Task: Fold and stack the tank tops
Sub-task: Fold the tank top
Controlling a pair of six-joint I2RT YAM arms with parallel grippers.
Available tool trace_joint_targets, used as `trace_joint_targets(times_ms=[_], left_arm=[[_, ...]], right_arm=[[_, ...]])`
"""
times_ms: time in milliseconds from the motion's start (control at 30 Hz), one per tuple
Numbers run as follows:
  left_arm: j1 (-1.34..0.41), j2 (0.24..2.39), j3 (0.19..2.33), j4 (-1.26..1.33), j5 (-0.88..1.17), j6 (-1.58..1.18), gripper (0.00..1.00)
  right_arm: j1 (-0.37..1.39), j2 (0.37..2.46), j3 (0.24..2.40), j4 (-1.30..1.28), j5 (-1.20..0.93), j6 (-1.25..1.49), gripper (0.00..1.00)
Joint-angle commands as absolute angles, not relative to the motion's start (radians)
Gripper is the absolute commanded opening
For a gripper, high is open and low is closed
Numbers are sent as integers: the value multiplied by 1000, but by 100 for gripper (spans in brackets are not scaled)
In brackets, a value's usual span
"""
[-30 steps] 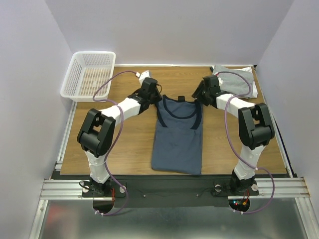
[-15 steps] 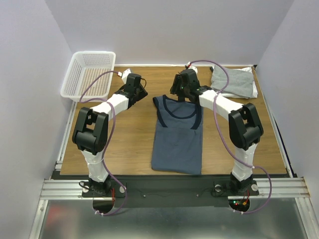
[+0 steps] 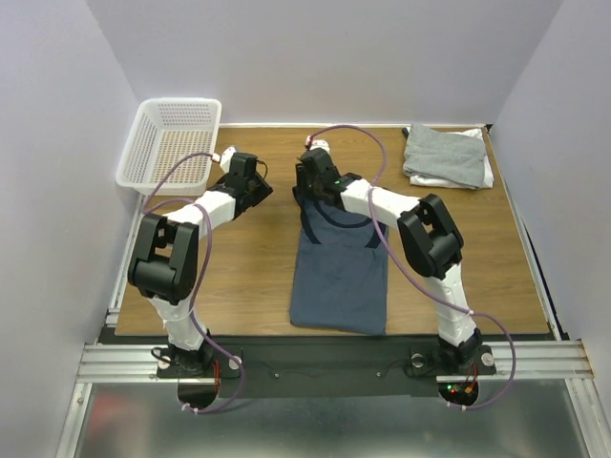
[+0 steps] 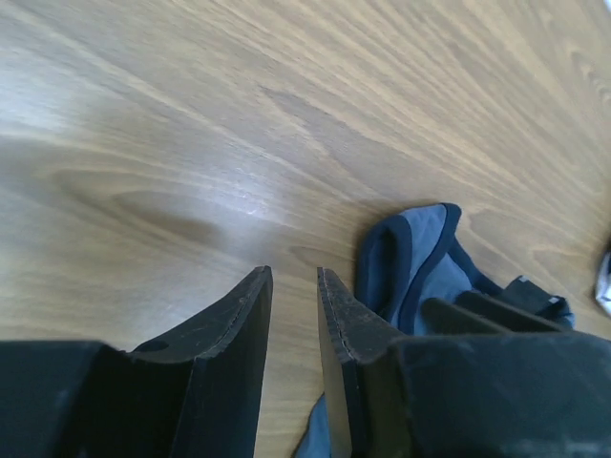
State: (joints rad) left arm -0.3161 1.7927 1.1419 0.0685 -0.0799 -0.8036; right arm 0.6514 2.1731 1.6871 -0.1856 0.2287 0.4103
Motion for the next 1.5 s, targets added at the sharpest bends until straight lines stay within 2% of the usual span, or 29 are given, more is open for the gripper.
trace_joint_targets(times_ms=[0, 267, 600, 1233, 1433, 1467], left_arm=[[-293, 1652, 1103, 106, -107, -842, 37], [-273, 1545, 1063, 98, -98, -844, 36], [-273, 1486, 1051, 87, -80, -822, 36], [-273, 1493, 1046, 94, -54, -810, 36], [-273, 1496, 1035, 103, -43, -811, 35], [-273, 1494, 1031, 106, -43, -811, 35]], right_arm=[[715, 2194, 1773, -176, 336, 334, 50], [785, 2321, 1931, -225, 538, 250, 50], [801, 2441, 2086, -282, 661, 176, 51], [835, 2545, 2169, -293, 730, 117, 54], [834, 2568, 2197, -296, 741, 100, 42], [834, 2572, 2200, -296, 744, 97, 36]])
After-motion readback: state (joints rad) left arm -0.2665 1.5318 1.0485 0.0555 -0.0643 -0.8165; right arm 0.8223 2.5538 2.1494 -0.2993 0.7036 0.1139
